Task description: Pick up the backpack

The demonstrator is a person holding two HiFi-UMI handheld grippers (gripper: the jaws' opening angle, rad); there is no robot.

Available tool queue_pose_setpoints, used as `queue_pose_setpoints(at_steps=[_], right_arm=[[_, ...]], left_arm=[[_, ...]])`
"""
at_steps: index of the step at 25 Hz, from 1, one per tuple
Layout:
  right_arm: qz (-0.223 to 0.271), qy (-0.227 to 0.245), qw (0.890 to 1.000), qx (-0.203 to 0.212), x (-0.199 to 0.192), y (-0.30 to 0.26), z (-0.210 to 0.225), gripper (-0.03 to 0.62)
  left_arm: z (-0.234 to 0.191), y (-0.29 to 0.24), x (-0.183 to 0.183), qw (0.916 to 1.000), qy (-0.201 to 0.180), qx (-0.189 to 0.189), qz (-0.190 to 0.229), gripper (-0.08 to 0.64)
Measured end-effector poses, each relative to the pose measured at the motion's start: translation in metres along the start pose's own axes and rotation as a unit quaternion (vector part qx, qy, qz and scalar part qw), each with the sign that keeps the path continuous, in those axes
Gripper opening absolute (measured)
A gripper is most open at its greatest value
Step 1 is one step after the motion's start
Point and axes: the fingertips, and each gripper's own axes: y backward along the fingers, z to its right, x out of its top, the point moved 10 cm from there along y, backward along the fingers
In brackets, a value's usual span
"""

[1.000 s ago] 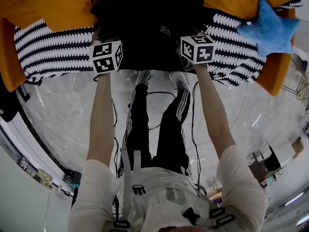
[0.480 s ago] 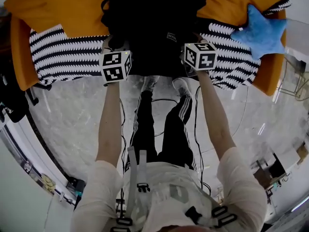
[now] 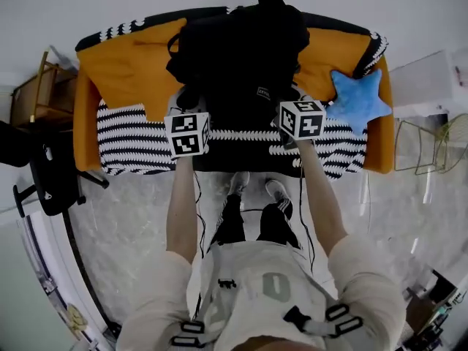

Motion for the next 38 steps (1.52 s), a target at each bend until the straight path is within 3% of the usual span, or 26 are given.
queue_pose_setpoints(at_steps=[5,10,15,21,38], right_arm=[[0.051,0.007,0.999,-0.008,0.063,0.082,-0.029,0.081],[0.075,0.006,0.997,-0.012,0.075,0.16,-0.053,0.081],[0.097,0.013,0.995,-0.003,0.059,0.205,-0.072,0.081],[0.098,0.013,0.995,0.01,0.02,0.237,-0.08,0.083],[0.118,0.017,0.993,0.023,0.025,0.24,-0.077,0.081]], left_arm=[[0.017,0.058,0.079,0.9993,-0.005,0.011,0.036,0.084],[0.044,0.123,0.107,0.9985,-0.011,-0.002,0.053,0.084],[0.057,0.169,0.1,0.998,-0.01,-0.016,0.06,0.084],[0.079,0.193,0.064,0.9983,0.008,0.0,0.057,0.084],[0.086,0.2,0.072,0.9963,-0.01,0.024,0.082,0.084]])
